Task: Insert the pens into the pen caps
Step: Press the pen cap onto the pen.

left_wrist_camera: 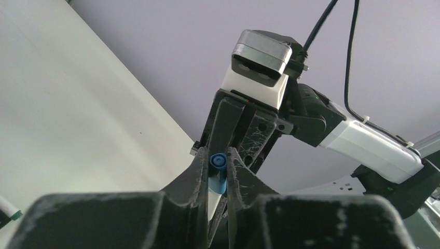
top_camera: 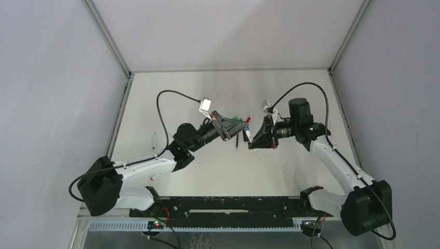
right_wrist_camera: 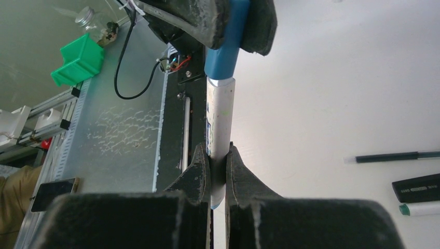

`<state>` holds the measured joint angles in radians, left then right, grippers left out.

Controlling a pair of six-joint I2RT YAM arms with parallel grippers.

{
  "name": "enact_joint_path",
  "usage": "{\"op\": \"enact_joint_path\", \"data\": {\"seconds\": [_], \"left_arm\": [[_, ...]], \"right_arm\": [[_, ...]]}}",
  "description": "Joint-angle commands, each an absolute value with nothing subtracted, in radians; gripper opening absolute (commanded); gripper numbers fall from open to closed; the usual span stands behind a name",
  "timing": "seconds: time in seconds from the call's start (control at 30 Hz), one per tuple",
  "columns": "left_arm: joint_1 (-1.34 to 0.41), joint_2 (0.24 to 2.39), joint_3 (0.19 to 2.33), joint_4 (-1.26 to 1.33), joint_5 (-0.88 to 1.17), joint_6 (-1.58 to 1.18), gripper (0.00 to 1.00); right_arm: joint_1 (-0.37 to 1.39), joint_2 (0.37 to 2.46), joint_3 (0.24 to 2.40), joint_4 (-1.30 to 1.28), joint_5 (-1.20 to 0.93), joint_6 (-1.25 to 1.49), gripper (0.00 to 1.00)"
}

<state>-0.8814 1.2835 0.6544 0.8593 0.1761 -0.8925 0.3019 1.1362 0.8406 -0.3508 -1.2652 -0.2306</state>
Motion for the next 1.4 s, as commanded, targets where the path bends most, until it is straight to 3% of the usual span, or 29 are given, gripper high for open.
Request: {"op": "enact_joint_path", "data": {"seconds": [0.0,0.07,0.6,1.0,1.17,1.27,1.37], "left_arm": [[-0.882,1.297,0.715,0.885,0.209,-0.889,0.04],[-0.886,1.301,0.713,0.86,0.211,-0.89,0.0],[-1.068,1.376,0.701,0.582,0.124,-0.831,0.0],[-1.091,1.421,0.586,0.73,0.504,-0.861,0.0],[-1.092,1.469,0.608,0.72,0.623,-0.869,0.0],[-1.097,1.469,0.647,0.522,0.584,-0.773,0.0],[-1.134,1.48,0.796,0.009,0.332,-0.537,0.0]], "right_arm": [[0.306,1.136,0.886,-0.354,-1.258,-0.252,0.0],[0.304,1.133,0.89,-0.349,-1.224,-0.235,0.0],[0.323,1.095,0.927,-0.251,-0.875,-0.099,0.0],[0.134,1.158,0.998,0.167,-1.148,0.254,0.0],[0.236,1.128,1.072,-0.112,-1.018,-0.083,0.0],[0.221,1.128,1.087,-0.129,-0.98,-0.104,0.0],[0.215,1.115,1.117,-0.186,-0.781,-0.18,0.0]]}}
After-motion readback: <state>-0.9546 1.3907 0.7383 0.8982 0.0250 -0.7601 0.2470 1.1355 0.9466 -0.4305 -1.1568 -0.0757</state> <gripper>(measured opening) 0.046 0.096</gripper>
